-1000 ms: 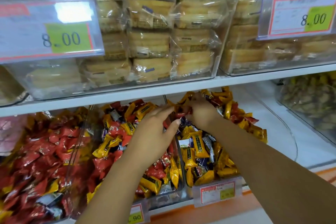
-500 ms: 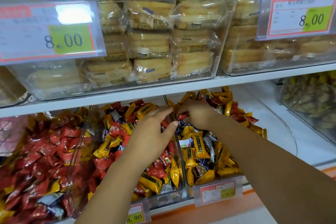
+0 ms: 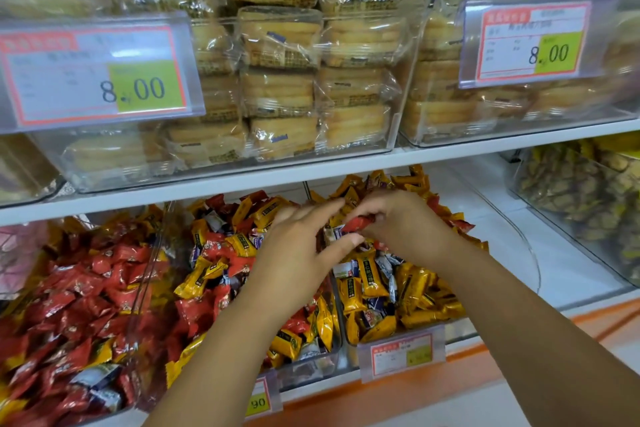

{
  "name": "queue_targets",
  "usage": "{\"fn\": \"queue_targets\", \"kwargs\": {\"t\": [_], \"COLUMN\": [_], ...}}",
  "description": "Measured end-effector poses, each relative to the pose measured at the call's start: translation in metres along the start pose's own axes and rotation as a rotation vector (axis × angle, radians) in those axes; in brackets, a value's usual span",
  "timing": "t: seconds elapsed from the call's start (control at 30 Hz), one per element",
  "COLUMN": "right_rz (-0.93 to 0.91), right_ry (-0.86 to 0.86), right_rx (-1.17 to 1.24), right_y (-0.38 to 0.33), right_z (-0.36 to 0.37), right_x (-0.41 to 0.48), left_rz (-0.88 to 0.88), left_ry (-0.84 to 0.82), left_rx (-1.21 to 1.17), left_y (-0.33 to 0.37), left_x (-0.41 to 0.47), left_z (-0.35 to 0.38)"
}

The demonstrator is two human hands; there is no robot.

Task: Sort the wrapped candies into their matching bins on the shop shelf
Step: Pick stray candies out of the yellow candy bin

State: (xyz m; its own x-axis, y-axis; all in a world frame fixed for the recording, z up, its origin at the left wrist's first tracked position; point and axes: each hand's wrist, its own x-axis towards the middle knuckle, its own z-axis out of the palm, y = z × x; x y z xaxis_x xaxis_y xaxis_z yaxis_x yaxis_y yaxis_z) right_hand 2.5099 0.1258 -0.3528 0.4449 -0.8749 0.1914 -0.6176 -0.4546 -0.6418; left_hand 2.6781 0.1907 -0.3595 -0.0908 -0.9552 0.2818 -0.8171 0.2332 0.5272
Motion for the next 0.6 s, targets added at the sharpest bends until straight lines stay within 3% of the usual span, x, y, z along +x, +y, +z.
{"fn": "queue_targets", "kwargs": {"t": [0.23, 0.37, 0.6], "right_rz": [0.075, 0.292, 0.299], "right_ry": [0.025, 0.045, -0.03], "right_rx": [0.187, 0.291, 0.265], "right_y": [-0.006, 0.007, 0.005], "right_z": [0.009, 0.0, 0.0], "right_x": [-0.033, -0.033, -0.023], "left_rz": [0.011, -0.042, -0.055], "left_ry": [0.095, 0.163, 0.047], "left_rx": [-0.096, -0.179, -0.186], "left_y": [0.006, 0.004, 0.004], "left_x": [-0.004, -0.007, -0.002], "left_z": [0.012, 0.012, 0.015]}}
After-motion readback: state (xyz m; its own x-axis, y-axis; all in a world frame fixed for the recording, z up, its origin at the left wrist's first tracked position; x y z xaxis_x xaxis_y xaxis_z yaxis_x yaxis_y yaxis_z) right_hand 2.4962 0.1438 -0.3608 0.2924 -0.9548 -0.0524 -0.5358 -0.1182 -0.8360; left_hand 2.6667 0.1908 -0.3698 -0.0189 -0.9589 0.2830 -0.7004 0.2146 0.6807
